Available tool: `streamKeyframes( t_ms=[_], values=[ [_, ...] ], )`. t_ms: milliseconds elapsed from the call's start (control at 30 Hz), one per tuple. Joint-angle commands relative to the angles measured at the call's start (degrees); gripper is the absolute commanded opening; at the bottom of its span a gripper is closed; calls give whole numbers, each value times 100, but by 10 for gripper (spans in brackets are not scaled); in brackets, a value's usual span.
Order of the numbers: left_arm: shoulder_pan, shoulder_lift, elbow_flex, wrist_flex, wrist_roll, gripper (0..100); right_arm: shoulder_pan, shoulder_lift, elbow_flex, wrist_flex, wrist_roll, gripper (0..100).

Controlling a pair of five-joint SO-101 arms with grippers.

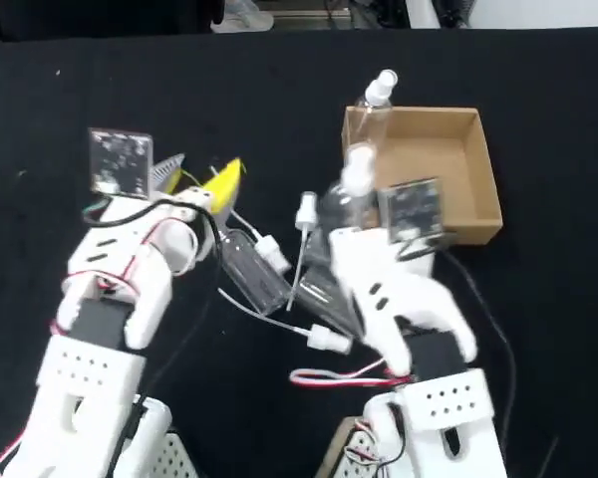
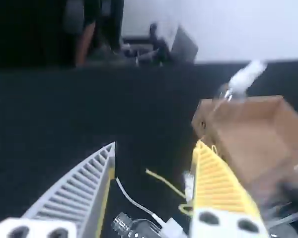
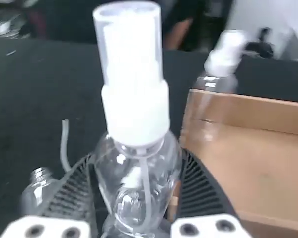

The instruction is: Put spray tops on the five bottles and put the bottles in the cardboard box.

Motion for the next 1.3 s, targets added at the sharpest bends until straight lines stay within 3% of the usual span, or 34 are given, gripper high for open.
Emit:
streamKeyframes(
  t_ms=[0,100,467,867,1067,1267],
  values=[
    [-66,-114,1675,-2391,-44,242,677,-57,-453,-114,-149,10],
    [57,-97,2220,-2971,-44,242,1099,22,-453,-413,-264,10],
    [189,-114,2976,-3015,0,242,2048,2949,-1191,-2602,-255,10],
    [233,-97,3187,-3042,-9,242,1916,6484,-3802,-3341,-229,10],
    [224,-97,3802,-4343,-53,242,1908,7723,-4752,-3341,-211,10],
    [215,-97,3855,-4475,-53,242,1899,8233,-4796,-3824,-193,10]
  ],
)
